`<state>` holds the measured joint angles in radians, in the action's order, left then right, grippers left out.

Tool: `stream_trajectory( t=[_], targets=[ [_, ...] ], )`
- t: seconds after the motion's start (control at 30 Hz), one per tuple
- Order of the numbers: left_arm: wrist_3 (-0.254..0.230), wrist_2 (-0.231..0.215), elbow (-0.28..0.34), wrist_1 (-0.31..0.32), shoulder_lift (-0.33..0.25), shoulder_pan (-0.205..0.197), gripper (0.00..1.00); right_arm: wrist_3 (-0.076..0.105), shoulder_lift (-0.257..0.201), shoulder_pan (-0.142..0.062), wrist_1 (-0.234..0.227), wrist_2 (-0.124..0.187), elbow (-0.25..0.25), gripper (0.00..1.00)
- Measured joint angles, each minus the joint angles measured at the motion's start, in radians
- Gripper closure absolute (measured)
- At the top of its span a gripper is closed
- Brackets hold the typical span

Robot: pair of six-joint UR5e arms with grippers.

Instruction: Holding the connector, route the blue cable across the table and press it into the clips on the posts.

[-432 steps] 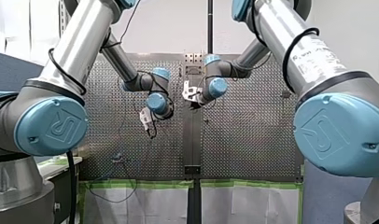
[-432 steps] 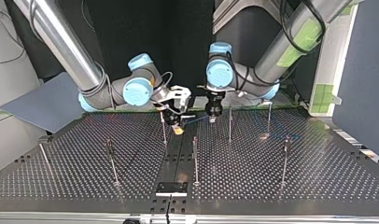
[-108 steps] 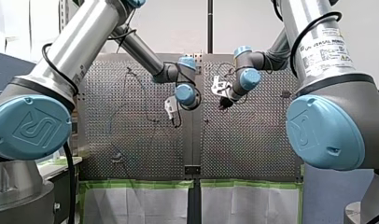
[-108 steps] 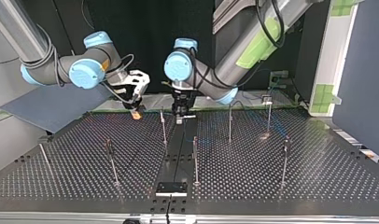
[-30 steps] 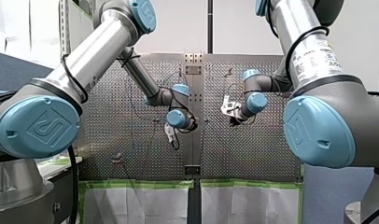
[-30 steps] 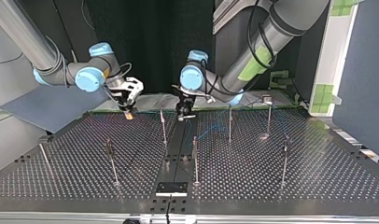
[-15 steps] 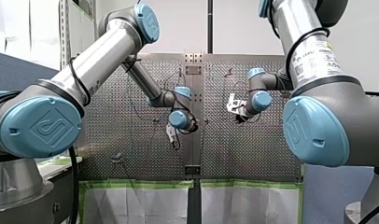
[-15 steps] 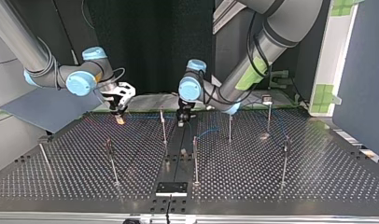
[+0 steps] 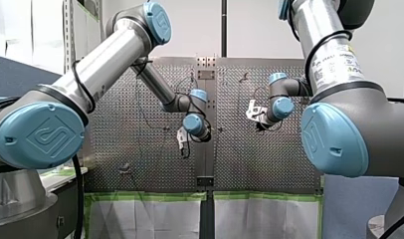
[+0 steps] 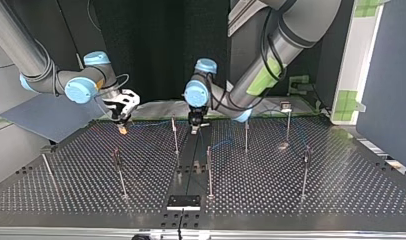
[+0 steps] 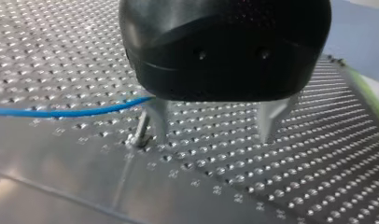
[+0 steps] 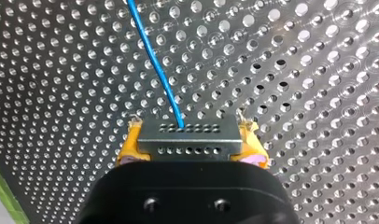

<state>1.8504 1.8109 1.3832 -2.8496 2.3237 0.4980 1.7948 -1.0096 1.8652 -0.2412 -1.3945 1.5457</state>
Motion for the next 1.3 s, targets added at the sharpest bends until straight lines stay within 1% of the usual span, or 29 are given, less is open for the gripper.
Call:
stream_trajectory(
  t=[0.13, 0.37, 0.53, 0.63, 0.73, 0.87, 1.0, 1.07, 1.2, 1.3],
  targets=[
    [-0.009, 0.028, 0.007, -0.032, -0.019, 0.02, 0.0, -0.003, 0.0, 0.0, -0.002, 0.0, 0.0, 1.0],
    [-0.001, 0.086, 0.045, -0.091, -0.075, 0.061, 0.0, -0.009, 0.0, -0.004, -0.003, 0.0, 0.0, 1.0],
    [0.001, 0.134, 0.065, -0.136, -0.106, 0.104, 0.0, -0.01, 0.0, -0.012, -0.003, -0.003, 0.0, 1.0],
    [0.003, 0.161, 0.067, -0.141, -0.11, 0.131, 0.0, -0.01, 0.0, -0.019, -0.003, -0.004, 0.0, 1.0],
    [0.012, 0.185, 0.063, -0.127, -0.111, 0.155, 0.0, -0.01, 0.0, -0.025, -0.003, -0.004, 0.0, 1.0],
    [0.036, 0.21, 0.043, -0.094, -0.111, 0.19, 0.0, -0.011, 0.0, -0.033, -0.003, -0.001, 0.0, 1.0],
    [0.046, 0.217, 0.01, -0.058, -0.107, 0.229, 0.0, -0.011, 0.0, -0.04, -0.003, 0.0, 0.0, 1.0],
    [0.051, 0.219, -0.007, -0.05, -0.099, 0.246, 0.0, -0.01, 0.0, -0.042, -0.003, 0.001, 0.0, 1.0],
    [0.067, 0.225, -0.048, -0.07, -0.065, 0.287, 0.0, -0.01, 0.0, -0.043, -0.003, 0.003, 0.0, 1.0],
    [0.079, 0.233, -0.079, -0.087, -0.035, 0.31, 0.0, -0.009, 0.0, -0.044, -0.003, 0.007, 0.0, 1.0]
  ],
)
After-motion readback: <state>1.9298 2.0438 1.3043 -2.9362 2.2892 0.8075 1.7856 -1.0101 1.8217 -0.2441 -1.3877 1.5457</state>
